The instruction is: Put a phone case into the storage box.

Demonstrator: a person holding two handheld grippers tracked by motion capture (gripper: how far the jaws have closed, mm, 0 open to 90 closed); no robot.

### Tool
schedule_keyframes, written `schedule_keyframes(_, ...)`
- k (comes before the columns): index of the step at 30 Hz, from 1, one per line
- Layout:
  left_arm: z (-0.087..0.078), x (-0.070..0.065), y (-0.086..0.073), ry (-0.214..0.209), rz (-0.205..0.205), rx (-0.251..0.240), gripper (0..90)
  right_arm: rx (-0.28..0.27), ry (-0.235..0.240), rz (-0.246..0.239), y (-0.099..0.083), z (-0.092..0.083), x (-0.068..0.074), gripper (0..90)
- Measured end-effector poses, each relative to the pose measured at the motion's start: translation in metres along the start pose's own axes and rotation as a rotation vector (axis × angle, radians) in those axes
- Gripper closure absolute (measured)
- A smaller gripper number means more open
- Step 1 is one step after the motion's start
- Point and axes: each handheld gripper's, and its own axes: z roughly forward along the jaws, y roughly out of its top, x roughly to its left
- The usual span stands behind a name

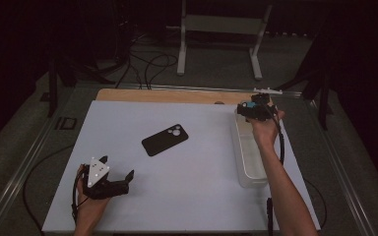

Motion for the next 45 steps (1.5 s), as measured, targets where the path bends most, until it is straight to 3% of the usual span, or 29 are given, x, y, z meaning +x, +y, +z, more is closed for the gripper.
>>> schedule_keyframes(14, 0.000, 0.000, 0.000, 0.000, 0.001, 0.001, 0.5, 0.030, -0.016, 0.003, 0.000, 0.009, 0.000, 16.2)
schedule_keyframes(25, 0.001, -0.001, 0.000, -0.002, 0.003, 0.006, 0.5, 0.020, 0.004, 0.030, 0.000, 0.010, -0.003, 9.7)
schedule_keyframes(31, 0.000, 0.000, 0.000, 0.000, 0.000, 0.002, 0.5, -0.020, 0.021, 0.048, 0.002, 0.002, -0.006, 9.7)
schedule_keyframes(38, 0.000, 0.000, 0.000, 0.001, -0.003, 0.000, 0.5, -0.070, 0.076, -0.004, 0.004, -0.017, 0.000, 9.7)
schedule_keyframes(45, -0.001, 0.000, 0.000, 0.001, -0.003, -0.001, 0.5, -0.116, 0.161, -0.107, -0.003, -0.047, 0.017, 9.8)
